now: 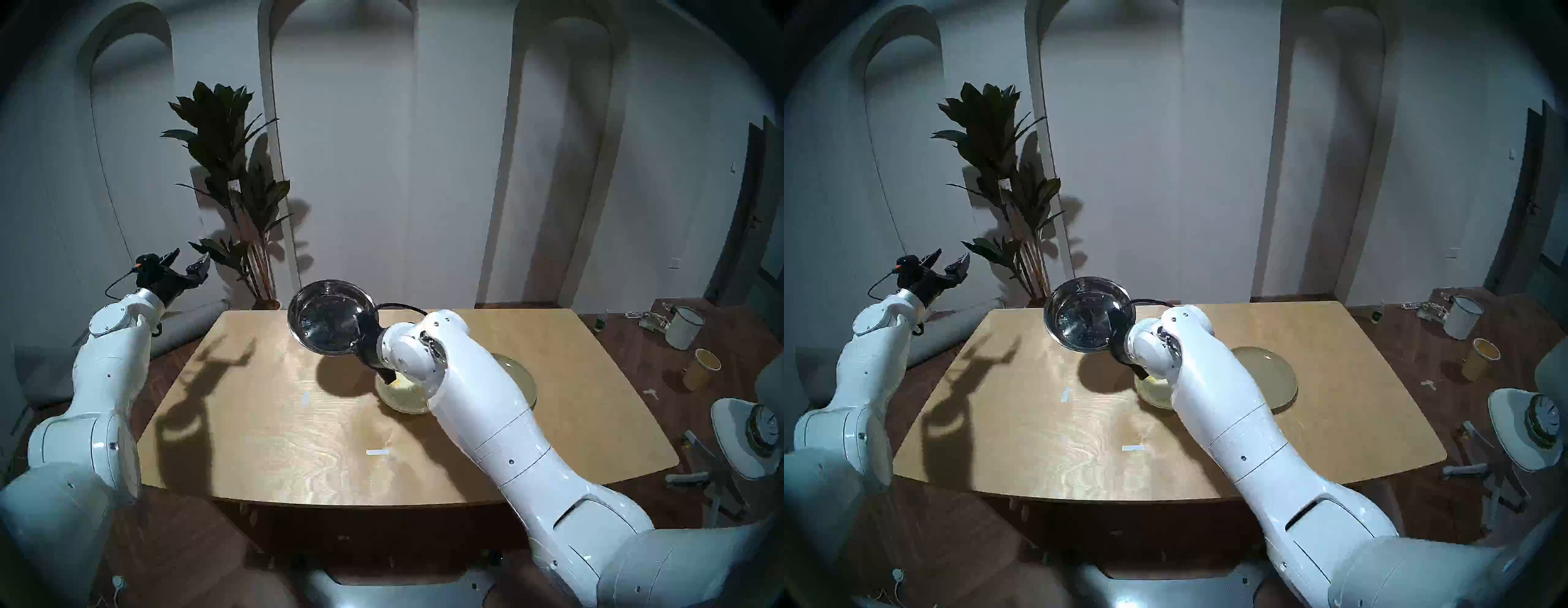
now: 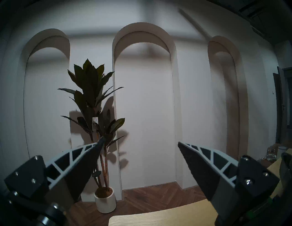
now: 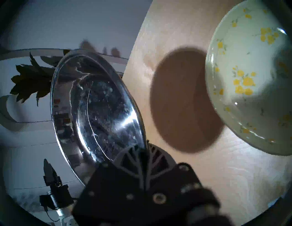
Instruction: Stack the plates into one stack
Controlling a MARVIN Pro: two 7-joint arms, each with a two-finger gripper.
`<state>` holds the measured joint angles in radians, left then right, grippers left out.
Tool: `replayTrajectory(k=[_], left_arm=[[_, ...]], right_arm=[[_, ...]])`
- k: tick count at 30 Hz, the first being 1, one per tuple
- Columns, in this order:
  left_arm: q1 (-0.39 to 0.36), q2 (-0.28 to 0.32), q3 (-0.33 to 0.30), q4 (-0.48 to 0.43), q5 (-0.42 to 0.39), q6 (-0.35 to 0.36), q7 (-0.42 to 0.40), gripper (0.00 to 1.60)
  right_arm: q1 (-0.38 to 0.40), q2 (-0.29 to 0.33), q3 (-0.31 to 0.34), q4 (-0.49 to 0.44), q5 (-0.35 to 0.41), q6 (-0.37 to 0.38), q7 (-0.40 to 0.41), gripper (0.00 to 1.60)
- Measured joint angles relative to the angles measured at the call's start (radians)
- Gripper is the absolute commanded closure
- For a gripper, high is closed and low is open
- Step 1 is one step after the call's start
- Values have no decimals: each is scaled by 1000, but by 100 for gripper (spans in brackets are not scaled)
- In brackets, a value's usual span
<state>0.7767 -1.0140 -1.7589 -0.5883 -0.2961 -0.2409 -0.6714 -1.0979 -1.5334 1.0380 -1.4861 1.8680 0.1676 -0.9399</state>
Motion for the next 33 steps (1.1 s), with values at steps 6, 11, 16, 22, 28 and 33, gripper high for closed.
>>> replayTrajectory(k=[6, 11, 16, 22, 28, 33], left_arm=[[0, 0, 0, 0, -2, 0, -1, 0], [0, 0, 0, 0, -3, 0, -1, 0], [1, 0, 0, 0, -4, 0, -2, 0], [1, 0, 0, 0, -4, 0, -2, 0], [1, 0, 0, 0, -6, 0, -3, 0], [1, 1, 0, 0, -7, 0, -4, 0]], right_arm=[[-39, 22, 15, -69, 24, -9, -81, 160], [-60, 36, 34, -131, 38, -33, -152, 160], [-74, 49, 61, -194, 50, -62, -219, 160], [-100, 64, 97, -268, 64, -107, -299, 160], [-155, 95, 149, -363, 71, -180, -410, 160], [-195, 121, 184, -415, 70, -225, -479, 160]])
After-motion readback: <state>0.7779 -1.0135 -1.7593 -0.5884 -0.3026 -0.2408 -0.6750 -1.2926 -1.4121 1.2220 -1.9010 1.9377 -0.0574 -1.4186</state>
